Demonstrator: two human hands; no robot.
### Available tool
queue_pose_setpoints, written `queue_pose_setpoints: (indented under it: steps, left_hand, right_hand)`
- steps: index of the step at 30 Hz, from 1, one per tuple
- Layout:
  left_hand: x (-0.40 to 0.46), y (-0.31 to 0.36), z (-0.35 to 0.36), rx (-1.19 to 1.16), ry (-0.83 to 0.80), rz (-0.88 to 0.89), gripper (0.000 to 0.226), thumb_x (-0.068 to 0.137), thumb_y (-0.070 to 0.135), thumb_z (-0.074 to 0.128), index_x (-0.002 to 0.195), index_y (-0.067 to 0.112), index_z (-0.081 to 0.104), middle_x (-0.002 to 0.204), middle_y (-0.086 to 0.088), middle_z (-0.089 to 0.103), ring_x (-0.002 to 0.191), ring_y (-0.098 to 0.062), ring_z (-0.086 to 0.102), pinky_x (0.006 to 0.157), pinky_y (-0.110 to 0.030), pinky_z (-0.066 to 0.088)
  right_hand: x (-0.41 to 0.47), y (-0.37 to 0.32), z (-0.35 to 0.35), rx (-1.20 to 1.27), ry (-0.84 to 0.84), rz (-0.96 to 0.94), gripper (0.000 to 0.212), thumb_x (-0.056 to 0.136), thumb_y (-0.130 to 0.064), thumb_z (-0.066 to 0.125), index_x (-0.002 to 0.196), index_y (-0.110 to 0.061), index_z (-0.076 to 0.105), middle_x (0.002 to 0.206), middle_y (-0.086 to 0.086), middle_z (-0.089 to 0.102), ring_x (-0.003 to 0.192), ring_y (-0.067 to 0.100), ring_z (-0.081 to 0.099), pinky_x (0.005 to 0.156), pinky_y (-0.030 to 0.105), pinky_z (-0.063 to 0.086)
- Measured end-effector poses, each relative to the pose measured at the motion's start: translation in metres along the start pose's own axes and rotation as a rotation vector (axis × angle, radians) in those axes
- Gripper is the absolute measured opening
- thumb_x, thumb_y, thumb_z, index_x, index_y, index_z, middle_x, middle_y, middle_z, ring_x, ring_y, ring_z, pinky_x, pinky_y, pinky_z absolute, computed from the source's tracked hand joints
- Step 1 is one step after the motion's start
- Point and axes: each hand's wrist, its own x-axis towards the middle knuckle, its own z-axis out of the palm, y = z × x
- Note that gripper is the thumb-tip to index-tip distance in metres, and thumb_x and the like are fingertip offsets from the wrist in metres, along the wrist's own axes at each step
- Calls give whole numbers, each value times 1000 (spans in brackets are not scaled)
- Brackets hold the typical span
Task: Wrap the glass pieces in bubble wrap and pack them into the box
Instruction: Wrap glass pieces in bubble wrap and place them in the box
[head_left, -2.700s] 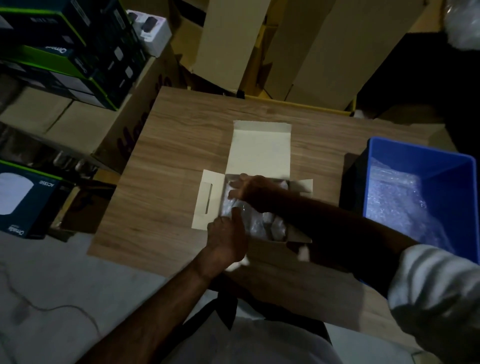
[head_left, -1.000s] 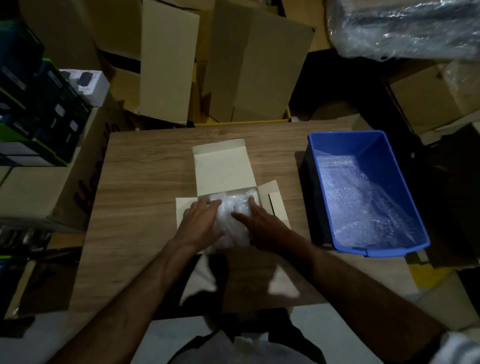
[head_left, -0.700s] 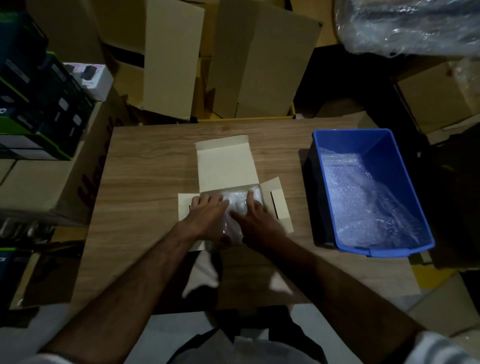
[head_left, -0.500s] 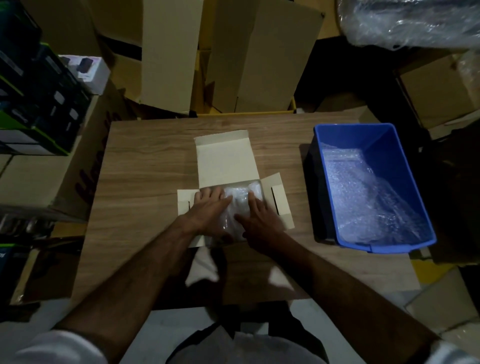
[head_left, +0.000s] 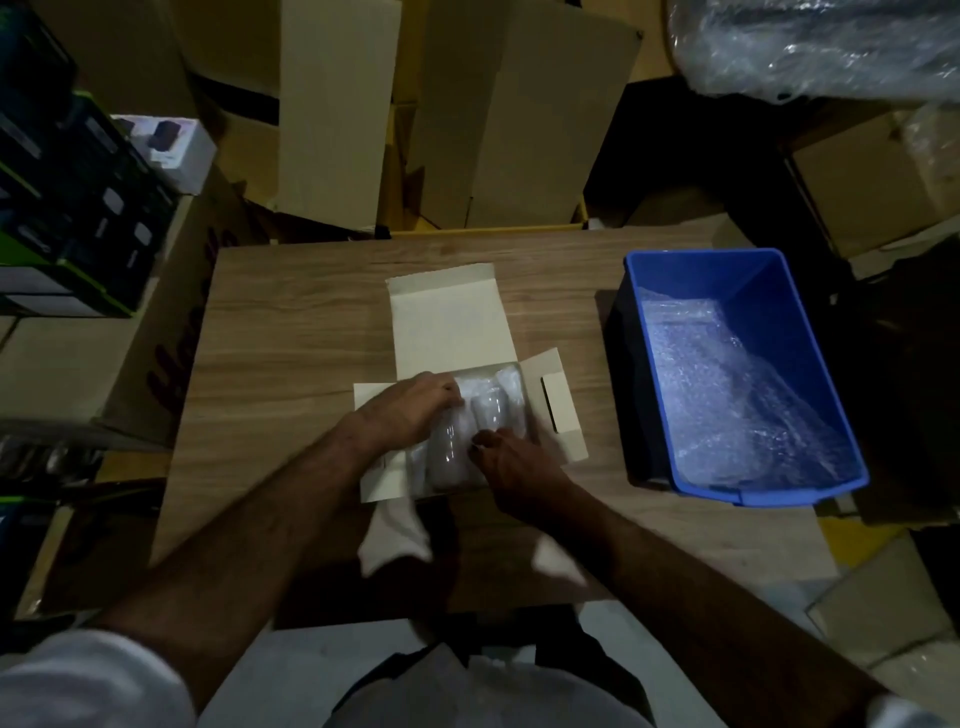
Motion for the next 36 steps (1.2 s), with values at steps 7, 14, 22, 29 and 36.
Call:
queue_pose_setpoints:
  steps: [7,14,22,29,36]
  left_hand:
    - [-2,-3,3,183,-113,29,54,91,19,57,144,13,51,149,-7,49,131,-27,49,108,-38,39]
    - [-20,-3,-7,89,-131,-62,94,81,43,78,158,18,30,161,-5,37,147,-21,35,118,-31,28]
    - [-15,6,21,348,-160,-165,122,63,52,85,158,14,19,164,-10,26,147,-25,31,125,-41,10]
    - [-22,8,18,377,-136,-155,110,80,46,74,161,13,8,168,-12,14,154,-27,17,127,-46,0]
    - [-27,64,6,26,159,-197,80,95,28,63,161,20,18,169,-7,14,157,-23,12,128,-42,0]
  right_hand:
    - [5,-1,-1,-68,-69,12,30,93,-14,49,118,-4,63,138,12,49,116,37,52,85,44,50]
    - [2,16,-16,173,166,140,35,91,-8,64,126,-12,67,138,10,61,122,27,60,93,34,50]
    - [21,23,-11,-20,25,177,69,104,-23,52,162,-18,15,164,34,-3,150,43,22,111,44,43]
    - [23,20,-6,-42,65,206,70,102,-21,52,160,-16,15,160,41,3,138,48,39,109,47,40]
    - [-34,29,-42,89,325,138,79,92,-24,63,159,-7,25,164,24,21,151,35,27,119,39,34]
